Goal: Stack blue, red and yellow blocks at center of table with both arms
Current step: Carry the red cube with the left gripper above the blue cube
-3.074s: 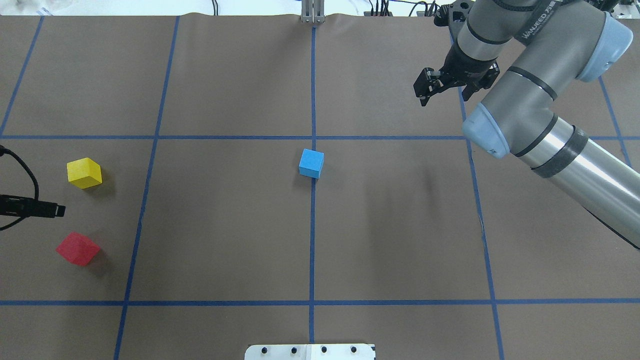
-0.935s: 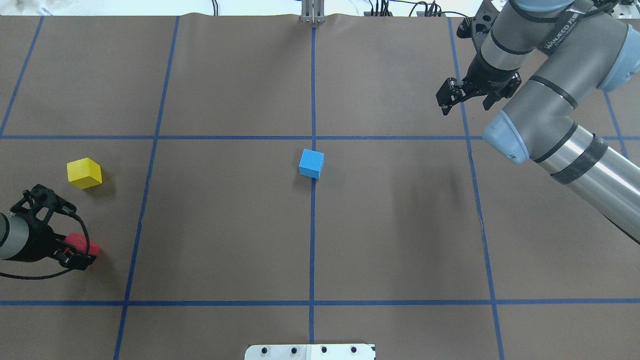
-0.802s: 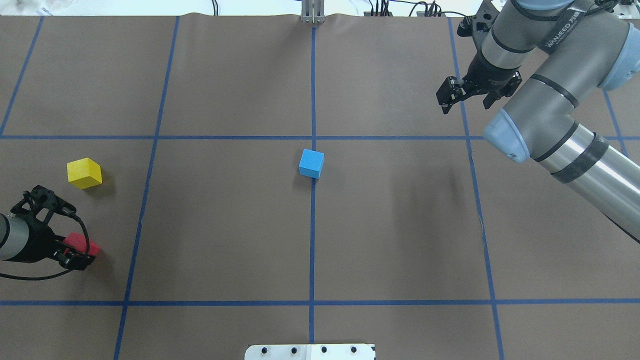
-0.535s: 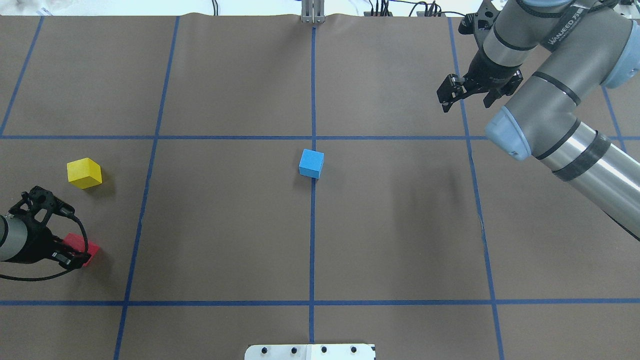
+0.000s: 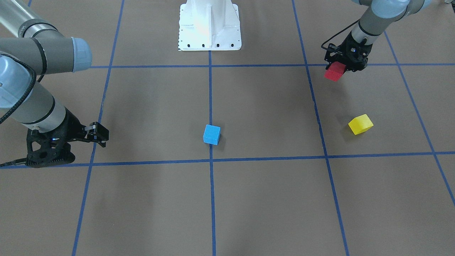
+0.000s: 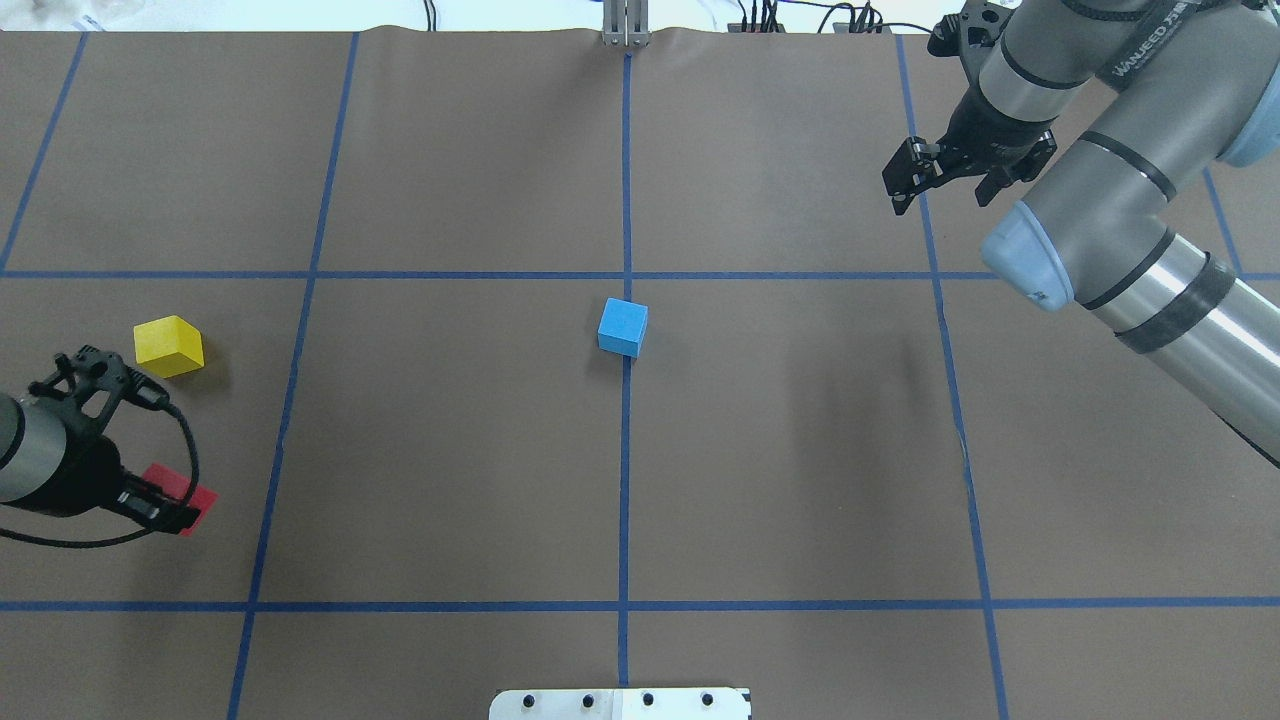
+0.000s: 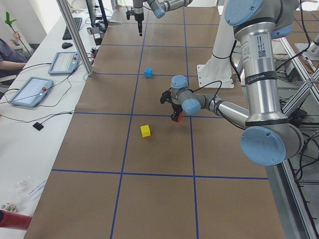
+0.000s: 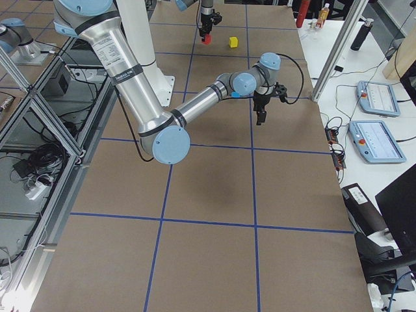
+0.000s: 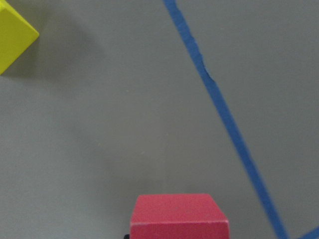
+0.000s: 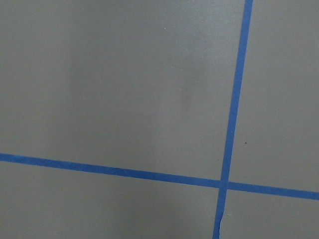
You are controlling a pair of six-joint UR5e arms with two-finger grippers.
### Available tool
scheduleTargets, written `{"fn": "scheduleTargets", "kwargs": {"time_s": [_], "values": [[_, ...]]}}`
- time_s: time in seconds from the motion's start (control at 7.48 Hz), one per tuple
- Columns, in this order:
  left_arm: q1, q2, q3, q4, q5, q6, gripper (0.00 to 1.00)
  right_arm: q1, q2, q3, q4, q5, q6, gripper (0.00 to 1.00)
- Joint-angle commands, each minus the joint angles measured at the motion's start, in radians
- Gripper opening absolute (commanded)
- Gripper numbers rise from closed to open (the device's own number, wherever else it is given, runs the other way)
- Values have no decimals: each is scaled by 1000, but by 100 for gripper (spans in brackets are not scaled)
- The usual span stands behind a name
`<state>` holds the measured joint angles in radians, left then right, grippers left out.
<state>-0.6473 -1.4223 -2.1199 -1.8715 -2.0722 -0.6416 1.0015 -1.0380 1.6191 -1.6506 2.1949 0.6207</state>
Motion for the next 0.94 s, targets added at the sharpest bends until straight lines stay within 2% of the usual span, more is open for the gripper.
{"fn": "scheduleTargets", "kwargs": {"time_s": [0.0, 0.13, 0.27, 0.53, 0.8], "values": [[-49, -412, -32, 510, -26, -22, 0, 75, -40, -1, 0, 35, -118, 100], [-49, -664, 59, 717, -22, -77, 0, 135, -62, -14, -5, 37, -195, 100], [-46, -829, 174, 756, -22, -146, 0, 194, -92, -31, -6, 39, -314, 100], [-29, -1039, 392, 740, -26, -254, 0, 319, -149, -114, -3, 95, -538, 100], [-17, -1076, 564, 498, -22, -260, 0, 408, -218, -136, -5, 121, -657, 100]]}}
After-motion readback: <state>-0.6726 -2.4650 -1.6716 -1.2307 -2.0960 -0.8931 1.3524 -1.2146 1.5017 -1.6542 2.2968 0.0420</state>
